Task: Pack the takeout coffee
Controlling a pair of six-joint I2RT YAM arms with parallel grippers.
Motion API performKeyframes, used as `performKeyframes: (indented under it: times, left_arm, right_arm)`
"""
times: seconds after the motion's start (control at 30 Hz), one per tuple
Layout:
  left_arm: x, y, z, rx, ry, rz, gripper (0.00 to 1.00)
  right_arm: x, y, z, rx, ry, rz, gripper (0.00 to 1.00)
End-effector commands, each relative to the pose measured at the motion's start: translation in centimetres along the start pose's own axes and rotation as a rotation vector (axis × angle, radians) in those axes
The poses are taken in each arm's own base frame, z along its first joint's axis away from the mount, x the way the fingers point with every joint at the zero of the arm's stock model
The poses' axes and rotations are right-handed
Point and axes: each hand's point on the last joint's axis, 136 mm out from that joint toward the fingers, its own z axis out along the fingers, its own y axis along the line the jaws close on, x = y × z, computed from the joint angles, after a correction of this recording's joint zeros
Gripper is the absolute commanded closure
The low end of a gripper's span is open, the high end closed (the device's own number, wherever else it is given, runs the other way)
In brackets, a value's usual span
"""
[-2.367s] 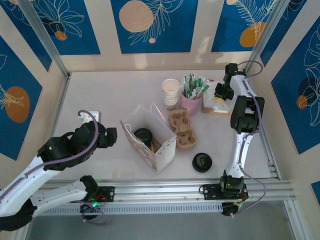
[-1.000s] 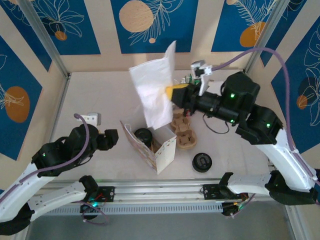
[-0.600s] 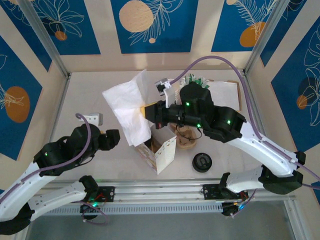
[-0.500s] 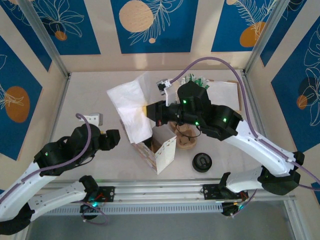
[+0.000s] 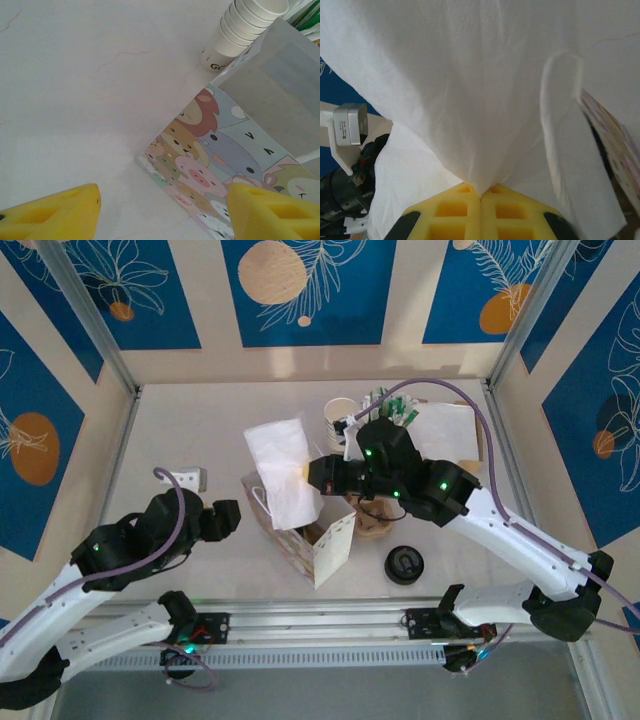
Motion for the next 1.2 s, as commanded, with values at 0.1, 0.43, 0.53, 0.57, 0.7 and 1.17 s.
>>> performKeyframes:
  times: [0.1,0.43,0.53,0.57,0.7,1.17]
  left_arm:
    - [0.0,-0.3,0.2,0.014,0.002,-0.015,0.33]
    - [0.1,-0.3,0.3,0.012,0.002,-0.016,0.33]
    - [0.1,-0.3,0.4,0.011,0.001,-0.013,0.33]
    - [0.0,-0.2,0.4,0.009,0.000,-0.011,0.33]
    - [-0.1,-0.1,0.4,0.001,-0.005,-0.003,0.33]
    - [-0.1,0.1,0.6,-0.019,-0.004,0.019,0.32]
  right_arm:
    - [0.3,-2.3,-0.1,0.123,-0.022,0.050,1.00]
    - [2.3,-5.4,2.4,0.341,0.042,-0.073,1.00]
    - [2.8,-6.3,3.0,0.420,0.076,-0.141,1.00]
    - [3.1,-6.4,3.2,0.444,0.092,-0.171,1.00]
    - [3.5,-7.2,3.8,0.531,0.114,-0.262,1.00]
    - [5.0,-7.0,5.6,0.620,0.219,-0.422,0.94]
